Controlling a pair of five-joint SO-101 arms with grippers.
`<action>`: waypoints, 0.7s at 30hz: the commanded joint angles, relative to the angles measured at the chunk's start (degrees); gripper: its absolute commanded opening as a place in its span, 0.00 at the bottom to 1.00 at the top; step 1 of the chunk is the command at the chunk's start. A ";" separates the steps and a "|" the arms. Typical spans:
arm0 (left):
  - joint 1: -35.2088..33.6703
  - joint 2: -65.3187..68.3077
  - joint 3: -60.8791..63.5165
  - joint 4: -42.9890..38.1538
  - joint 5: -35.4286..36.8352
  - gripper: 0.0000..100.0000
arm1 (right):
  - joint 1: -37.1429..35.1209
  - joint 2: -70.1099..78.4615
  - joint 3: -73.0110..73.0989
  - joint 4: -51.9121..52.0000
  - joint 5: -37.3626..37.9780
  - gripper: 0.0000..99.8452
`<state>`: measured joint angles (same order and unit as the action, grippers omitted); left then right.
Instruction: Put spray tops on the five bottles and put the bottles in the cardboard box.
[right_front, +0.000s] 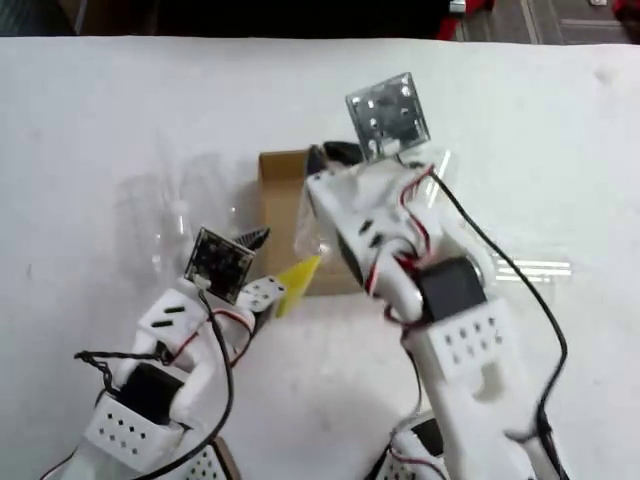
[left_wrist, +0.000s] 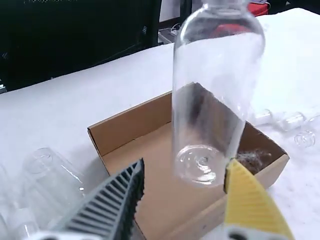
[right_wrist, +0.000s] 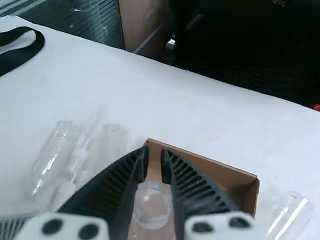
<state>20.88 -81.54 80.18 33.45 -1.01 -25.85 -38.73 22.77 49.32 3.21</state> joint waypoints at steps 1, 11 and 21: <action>0.57 -1.01 -0.53 -0.62 0.53 0.24 | 4.35 6.90 -0.97 -6.11 0.09 0.02; 0.22 -0.84 -0.44 -0.97 0.44 0.24 | 9.98 24.92 -7.47 -11.74 0.09 0.02; -5.58 -1.01 -1.93 -0.88 0.88 0.24 | 10.59 24.84 -7.91 -6.37 -4.66 0.02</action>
<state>19.74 -81.54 80.18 33.45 -1.01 -15.82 -13.76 17.76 42.73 2.59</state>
